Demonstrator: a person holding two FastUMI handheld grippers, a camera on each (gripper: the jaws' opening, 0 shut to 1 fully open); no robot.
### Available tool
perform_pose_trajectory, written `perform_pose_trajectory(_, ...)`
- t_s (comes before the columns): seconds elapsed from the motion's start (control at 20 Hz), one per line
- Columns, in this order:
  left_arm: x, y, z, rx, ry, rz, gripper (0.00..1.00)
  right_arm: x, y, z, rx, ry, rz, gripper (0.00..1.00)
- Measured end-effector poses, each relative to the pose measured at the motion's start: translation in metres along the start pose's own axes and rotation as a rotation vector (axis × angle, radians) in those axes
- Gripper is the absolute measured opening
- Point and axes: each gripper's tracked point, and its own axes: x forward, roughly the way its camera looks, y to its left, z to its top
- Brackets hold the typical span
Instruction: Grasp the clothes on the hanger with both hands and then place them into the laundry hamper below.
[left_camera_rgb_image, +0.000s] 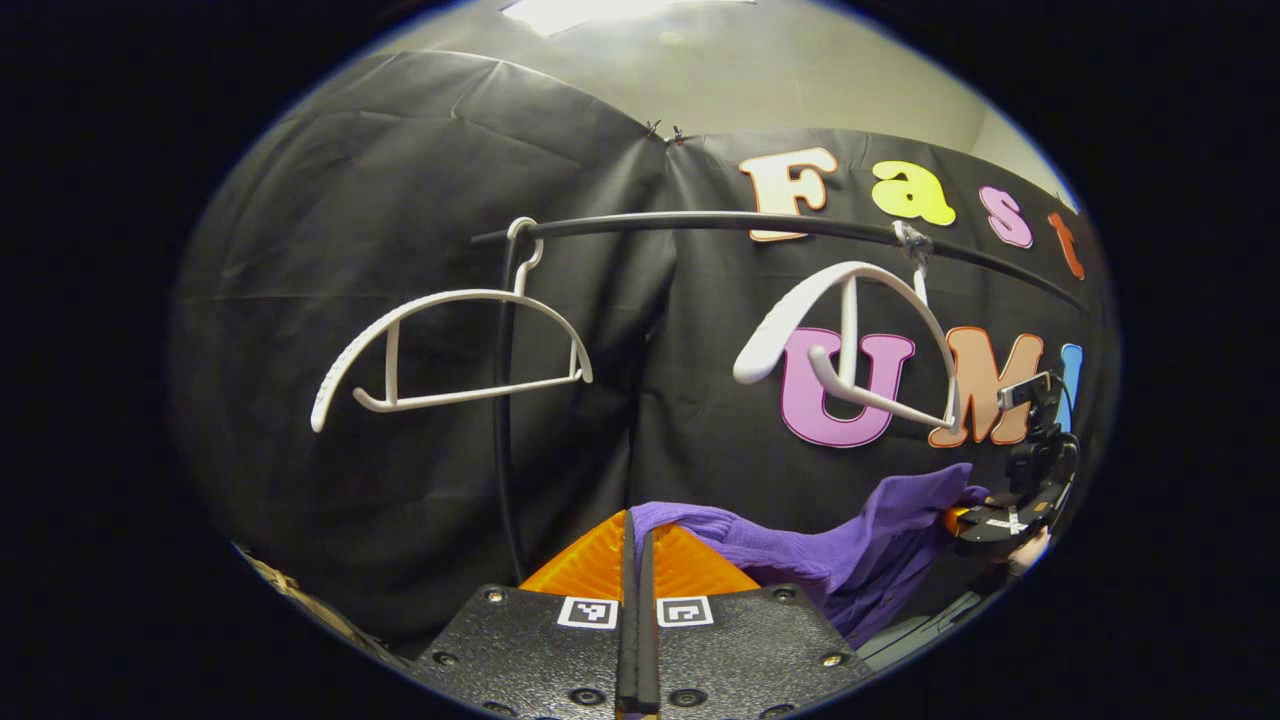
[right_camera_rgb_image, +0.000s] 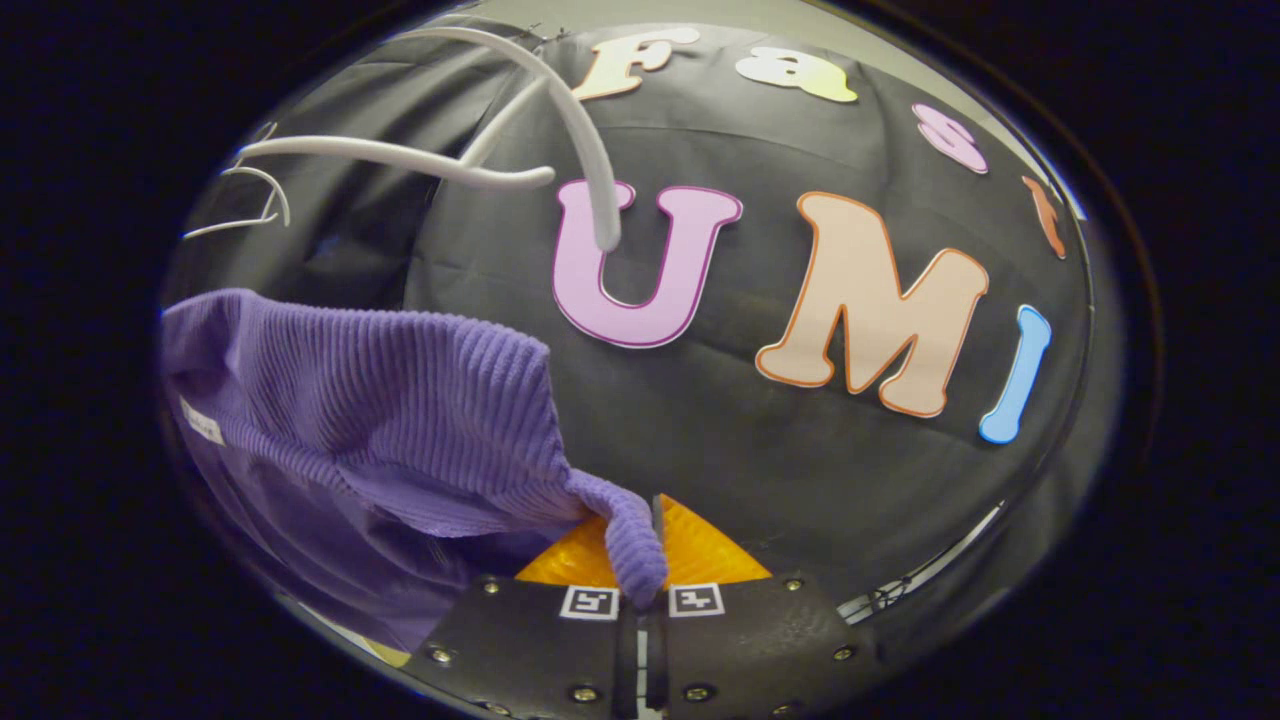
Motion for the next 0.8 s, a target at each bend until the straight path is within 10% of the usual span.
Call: perform_pose_trajectory(0.8, -0.002, -0.071, -0.025, 0.067, 0.029, -0.173, 0.0, -0.055, 0.091, 0.015, 0.042, -0.048, 0.197, 0.06)
